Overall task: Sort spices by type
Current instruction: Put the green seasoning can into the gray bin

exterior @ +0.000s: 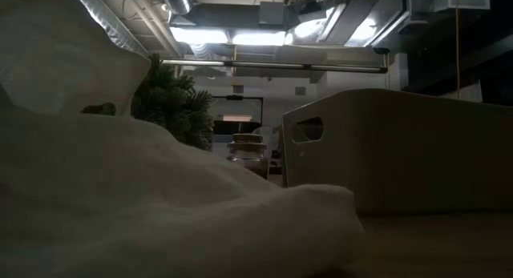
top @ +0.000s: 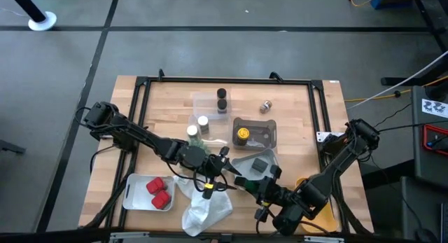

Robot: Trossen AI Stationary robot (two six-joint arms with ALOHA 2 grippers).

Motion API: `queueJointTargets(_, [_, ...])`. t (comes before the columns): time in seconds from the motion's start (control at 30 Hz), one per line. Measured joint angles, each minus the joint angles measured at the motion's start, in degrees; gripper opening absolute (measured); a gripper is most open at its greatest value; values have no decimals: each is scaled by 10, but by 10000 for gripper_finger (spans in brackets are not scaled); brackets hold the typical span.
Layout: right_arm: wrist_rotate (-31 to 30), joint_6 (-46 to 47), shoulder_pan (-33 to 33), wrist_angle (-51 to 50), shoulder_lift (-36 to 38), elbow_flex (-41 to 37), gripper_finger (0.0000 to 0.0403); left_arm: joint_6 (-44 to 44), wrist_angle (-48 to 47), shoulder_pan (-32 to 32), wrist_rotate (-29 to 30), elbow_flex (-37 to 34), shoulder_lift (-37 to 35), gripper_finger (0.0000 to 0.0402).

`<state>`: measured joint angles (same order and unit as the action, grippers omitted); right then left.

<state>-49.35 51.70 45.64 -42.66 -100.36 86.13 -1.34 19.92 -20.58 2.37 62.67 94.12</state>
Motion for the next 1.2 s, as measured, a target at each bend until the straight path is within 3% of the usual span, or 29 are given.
queueJointTargets(0.33, [5,-68,-4,57,0,0,121,2,3,0,1,0,10,217])
queueJointTargets(0.67, [4,-77,-18,67,0,0,122,3,2,1,2,0,14,215])
queueJointTargets(0.8, [4,-87,-25,69,0,0,122,3,-1,1,2,0,14,191])
queueJointTargets(1.0, [20,-85,-32,71,0,0,122,5,-1,1,2,0,14,113])
queueJointTargets(1.2, [62,-85,-42,70,0,0,130,-5,-6,0,2,-1,14,112])
